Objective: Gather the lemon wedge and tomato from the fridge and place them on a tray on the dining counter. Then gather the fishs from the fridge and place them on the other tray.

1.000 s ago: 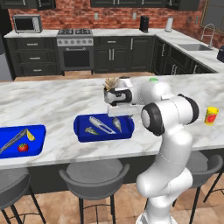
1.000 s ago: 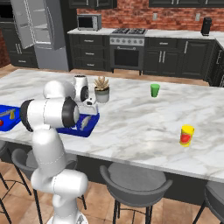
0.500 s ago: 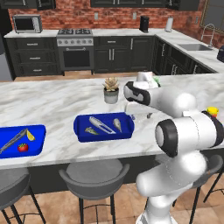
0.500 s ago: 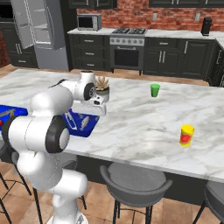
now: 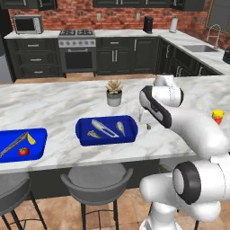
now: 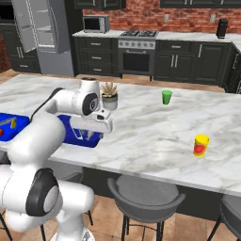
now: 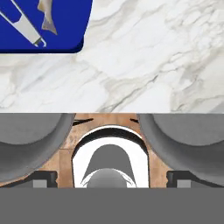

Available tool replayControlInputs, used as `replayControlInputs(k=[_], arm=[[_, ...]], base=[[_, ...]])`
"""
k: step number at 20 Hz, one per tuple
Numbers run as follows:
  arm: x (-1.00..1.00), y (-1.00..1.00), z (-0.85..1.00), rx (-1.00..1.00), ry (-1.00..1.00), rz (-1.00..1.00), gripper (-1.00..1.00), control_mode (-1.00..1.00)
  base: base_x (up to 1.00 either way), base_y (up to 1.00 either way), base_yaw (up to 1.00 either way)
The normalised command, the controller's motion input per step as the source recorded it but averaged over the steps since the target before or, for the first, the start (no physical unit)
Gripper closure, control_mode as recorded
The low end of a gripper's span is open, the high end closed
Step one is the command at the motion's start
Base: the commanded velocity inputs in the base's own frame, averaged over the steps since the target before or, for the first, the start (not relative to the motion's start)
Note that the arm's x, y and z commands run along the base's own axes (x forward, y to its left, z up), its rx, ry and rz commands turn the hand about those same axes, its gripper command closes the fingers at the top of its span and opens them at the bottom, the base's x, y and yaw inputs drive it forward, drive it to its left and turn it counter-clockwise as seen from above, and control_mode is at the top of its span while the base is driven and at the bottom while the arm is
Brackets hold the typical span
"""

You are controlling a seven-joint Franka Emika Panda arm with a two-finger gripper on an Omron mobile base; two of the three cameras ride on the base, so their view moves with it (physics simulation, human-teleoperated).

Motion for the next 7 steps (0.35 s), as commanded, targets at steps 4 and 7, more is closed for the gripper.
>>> replayControlInputs(k=[4,7], arm=[[-0.62,0.00,0.33,0.00,0.00,-0.02,-1.00,-1.00],[-0.40,0.00,0.16,0.00,0.00,0.00,-1.00,-1.00]], base=[[0.00,0.00,0.00],[0.00,0.00,0.00]])
